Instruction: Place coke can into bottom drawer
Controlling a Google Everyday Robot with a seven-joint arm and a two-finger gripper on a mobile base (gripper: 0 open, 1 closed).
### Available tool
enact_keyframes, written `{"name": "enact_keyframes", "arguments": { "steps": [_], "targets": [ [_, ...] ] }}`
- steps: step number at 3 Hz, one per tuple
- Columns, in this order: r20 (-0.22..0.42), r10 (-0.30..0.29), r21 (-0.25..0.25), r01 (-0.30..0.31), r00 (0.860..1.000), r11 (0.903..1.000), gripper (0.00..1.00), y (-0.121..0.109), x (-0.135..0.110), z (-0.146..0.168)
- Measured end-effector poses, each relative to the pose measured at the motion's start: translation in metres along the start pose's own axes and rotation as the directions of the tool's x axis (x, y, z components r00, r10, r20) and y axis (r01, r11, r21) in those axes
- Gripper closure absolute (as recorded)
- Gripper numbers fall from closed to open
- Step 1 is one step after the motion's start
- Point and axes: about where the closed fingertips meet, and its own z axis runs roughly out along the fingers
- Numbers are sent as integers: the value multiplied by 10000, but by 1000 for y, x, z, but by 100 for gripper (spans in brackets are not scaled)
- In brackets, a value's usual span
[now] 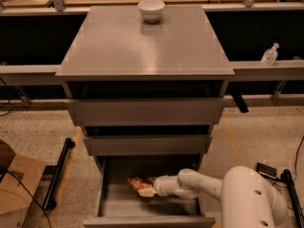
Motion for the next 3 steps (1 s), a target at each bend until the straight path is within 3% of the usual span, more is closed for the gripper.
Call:
{"name": "enact_keyframes", "arguments": {
  "steps": [1, 3],
  "targets": [
    [394, 87, 172, -93, 9992, 9998, 100, -13, 17, 8],
    [605, 707, 521, -739, 9957, 9959, 58, -37, 55, 23]
  ]
}}
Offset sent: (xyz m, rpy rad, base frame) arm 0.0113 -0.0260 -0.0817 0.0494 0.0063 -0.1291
